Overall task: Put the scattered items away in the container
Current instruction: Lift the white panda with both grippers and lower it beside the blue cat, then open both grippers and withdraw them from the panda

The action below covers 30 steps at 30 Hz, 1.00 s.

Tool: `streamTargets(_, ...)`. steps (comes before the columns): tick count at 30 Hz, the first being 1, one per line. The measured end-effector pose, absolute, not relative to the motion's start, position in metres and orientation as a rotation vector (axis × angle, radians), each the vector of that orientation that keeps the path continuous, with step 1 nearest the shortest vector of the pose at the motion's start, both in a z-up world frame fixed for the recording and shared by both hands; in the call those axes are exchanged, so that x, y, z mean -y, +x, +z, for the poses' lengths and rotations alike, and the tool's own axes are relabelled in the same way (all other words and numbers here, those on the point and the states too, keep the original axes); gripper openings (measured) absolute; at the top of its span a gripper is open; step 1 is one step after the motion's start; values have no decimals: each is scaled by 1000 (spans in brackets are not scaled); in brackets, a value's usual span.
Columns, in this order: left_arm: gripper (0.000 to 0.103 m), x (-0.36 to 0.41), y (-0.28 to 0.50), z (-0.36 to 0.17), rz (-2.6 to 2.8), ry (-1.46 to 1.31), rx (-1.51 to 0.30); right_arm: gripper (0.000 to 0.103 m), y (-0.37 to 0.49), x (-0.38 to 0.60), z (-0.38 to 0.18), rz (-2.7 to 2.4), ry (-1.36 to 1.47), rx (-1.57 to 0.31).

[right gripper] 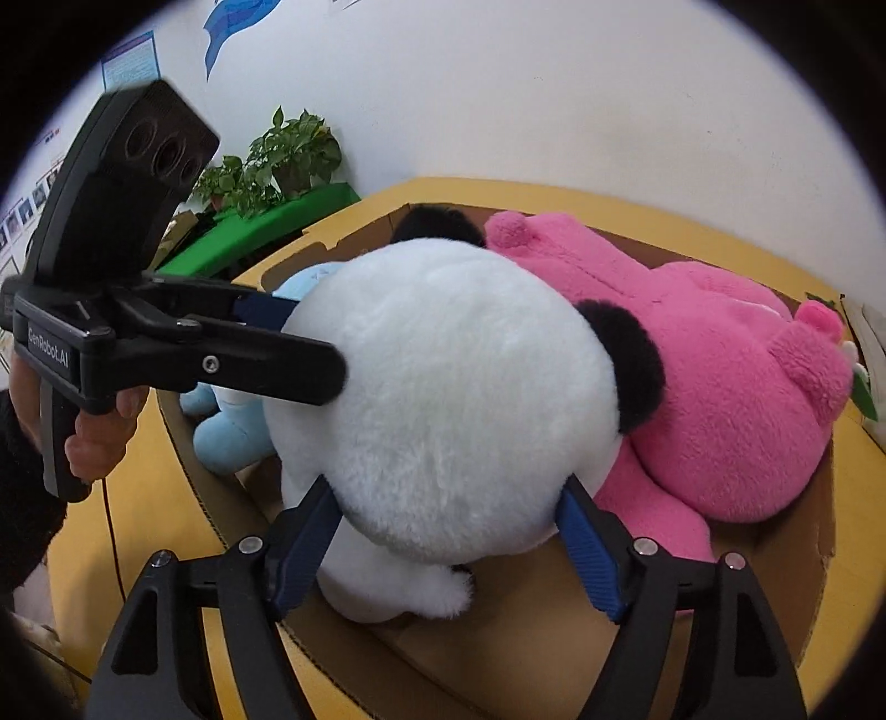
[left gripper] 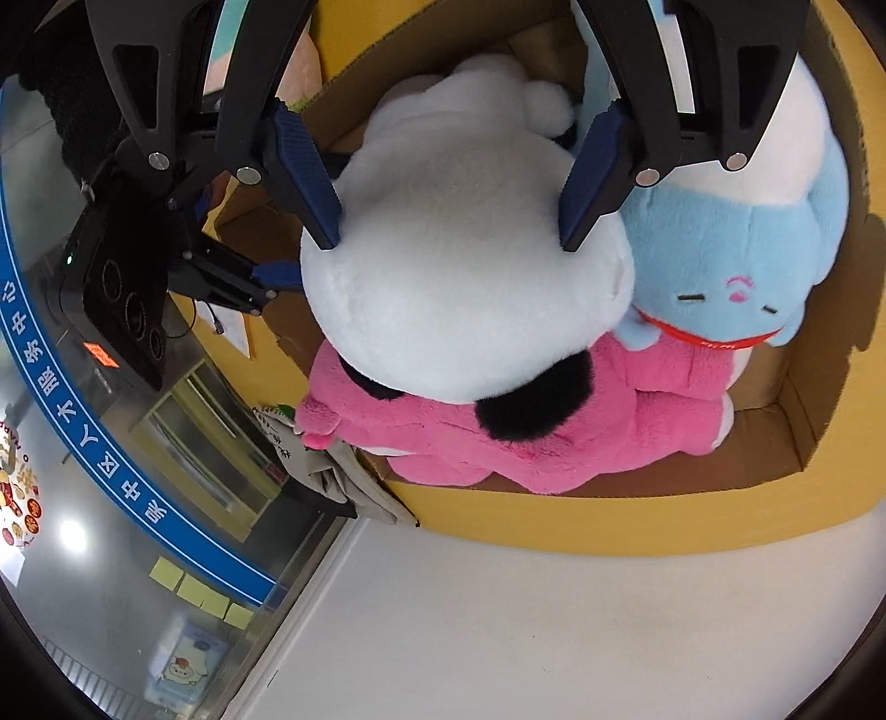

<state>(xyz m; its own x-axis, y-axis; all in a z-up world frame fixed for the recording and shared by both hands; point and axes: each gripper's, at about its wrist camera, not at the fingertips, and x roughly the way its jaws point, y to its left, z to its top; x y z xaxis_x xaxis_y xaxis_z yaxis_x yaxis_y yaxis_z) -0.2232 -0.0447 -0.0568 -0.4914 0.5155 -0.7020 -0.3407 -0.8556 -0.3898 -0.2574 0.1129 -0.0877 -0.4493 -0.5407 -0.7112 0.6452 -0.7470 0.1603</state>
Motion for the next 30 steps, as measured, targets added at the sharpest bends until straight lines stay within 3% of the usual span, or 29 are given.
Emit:
streamTargets(9, 90, 67, -198, -46, 2451, -1165, 245, 78, -284, -139, -51, -2352, 891, 88)
streamTargets(20, 90, 72, -181, -60, 2460, -1174, 294, 77, -308, -98, -89, -2308, 1120, 57)
streamTargets(24, 91, 72, -165, -52, 2511, -1146, 252, 79, -294, -117, -72, -2371, 1040, 180)
streamTargets(30, 103, 78, -126, -30, 2622, -1057, 224, 84, -231, -135, -33, -2511, 892, 125)
